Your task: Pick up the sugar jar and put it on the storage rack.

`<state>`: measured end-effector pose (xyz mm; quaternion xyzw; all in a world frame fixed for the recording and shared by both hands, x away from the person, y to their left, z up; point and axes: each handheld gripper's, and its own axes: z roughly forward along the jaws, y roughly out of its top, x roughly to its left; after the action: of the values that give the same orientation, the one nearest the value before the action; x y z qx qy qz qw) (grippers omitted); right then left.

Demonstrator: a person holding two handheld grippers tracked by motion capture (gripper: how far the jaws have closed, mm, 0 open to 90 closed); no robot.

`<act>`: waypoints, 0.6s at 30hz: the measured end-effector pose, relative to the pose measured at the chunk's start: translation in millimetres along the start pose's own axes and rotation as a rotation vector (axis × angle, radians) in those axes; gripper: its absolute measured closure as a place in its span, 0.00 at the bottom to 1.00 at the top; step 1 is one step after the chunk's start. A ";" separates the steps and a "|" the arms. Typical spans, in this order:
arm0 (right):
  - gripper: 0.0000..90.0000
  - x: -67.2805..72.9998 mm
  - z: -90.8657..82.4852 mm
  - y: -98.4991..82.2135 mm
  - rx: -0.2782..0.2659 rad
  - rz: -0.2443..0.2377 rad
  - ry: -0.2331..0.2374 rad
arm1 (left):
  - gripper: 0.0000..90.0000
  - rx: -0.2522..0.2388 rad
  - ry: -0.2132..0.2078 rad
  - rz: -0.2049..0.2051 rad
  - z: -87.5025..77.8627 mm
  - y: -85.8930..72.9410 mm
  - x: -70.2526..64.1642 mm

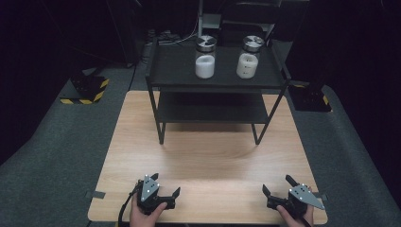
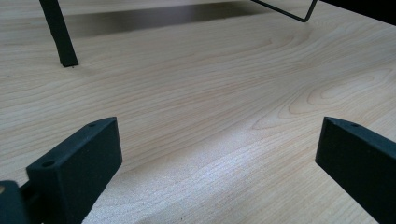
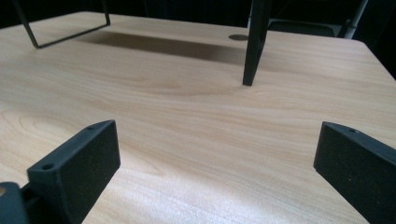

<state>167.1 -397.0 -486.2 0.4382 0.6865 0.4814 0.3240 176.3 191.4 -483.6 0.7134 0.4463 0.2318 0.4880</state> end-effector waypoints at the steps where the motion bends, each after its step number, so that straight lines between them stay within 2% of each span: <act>1: 0.00 0.0 0.6 0.1 0.007 0.003 0.002 | 0.01 -0.001 0.000 0.000 -0.1 -0.2 0.0; 5: 0.00 -1.5 1.5 -0.1 0.015 0.008 0.007 | 0.01 -0.005 -0.010 -0.014 -1.1 -1.4 1.8; 18: 0.00 -3.3 3.5 2.2 0.027 0.030 0.007 | 0.01 -0.013 -0.012 -0.006 -2.7 -3.5 -0.3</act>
<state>172.1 -398.4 -485.2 0.4511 0.6874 0.4784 0.3085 172.6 192.9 -485.6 0.7102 0.4442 0.2290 0.4959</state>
